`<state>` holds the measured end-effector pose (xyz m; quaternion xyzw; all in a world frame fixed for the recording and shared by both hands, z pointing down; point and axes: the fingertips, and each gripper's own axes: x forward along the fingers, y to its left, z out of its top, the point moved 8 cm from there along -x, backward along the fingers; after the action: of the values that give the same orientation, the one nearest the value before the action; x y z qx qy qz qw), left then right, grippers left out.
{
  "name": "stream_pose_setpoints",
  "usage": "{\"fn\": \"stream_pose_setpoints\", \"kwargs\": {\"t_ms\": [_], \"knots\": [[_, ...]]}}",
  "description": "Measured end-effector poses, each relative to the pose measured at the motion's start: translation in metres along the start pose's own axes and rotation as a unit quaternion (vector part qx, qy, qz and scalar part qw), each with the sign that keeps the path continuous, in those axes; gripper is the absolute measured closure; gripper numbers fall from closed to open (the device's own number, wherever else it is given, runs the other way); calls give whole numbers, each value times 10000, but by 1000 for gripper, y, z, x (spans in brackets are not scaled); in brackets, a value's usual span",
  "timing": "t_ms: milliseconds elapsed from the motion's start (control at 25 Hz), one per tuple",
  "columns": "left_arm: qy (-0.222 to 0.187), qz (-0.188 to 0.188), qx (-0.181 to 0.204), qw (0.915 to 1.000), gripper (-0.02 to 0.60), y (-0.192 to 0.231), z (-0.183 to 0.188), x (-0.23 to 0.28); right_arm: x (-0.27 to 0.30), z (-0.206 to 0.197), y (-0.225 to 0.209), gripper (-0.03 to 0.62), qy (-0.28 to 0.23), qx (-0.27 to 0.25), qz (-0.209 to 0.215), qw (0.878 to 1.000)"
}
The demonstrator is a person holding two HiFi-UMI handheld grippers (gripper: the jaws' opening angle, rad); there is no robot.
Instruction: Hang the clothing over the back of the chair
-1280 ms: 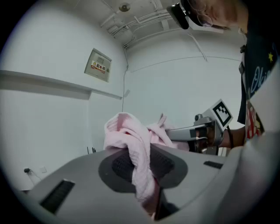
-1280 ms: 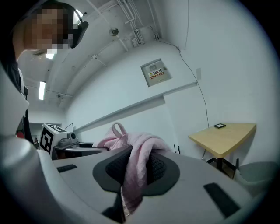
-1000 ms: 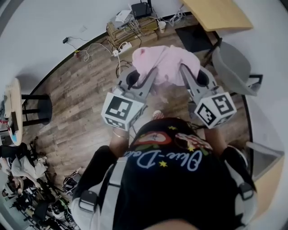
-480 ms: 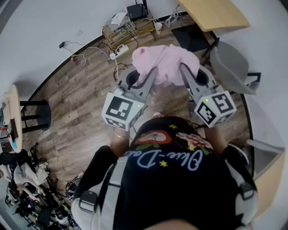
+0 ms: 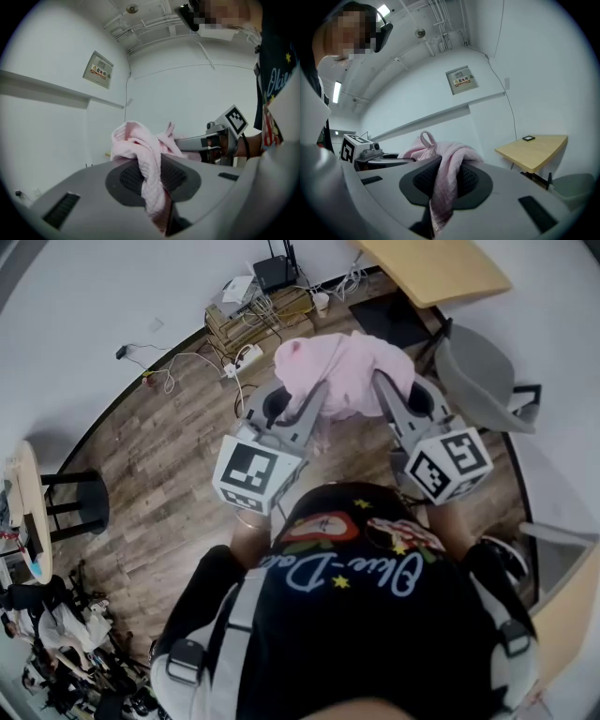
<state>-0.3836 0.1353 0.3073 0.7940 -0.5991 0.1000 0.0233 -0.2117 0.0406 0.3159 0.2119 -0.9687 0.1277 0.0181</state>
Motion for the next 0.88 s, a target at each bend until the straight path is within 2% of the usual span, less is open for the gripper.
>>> {"fn": "stream_pose_setpoints", "kwargs": {"t_ms": [480,880], "knots": [[54,-428,41,9991,511,12,-6,23,9,-5,-11,542,69,81,-297,9995],[149,-390,128,9990,511,2,11,74,8,12,-62,542,60,114,-186,9997]]}}
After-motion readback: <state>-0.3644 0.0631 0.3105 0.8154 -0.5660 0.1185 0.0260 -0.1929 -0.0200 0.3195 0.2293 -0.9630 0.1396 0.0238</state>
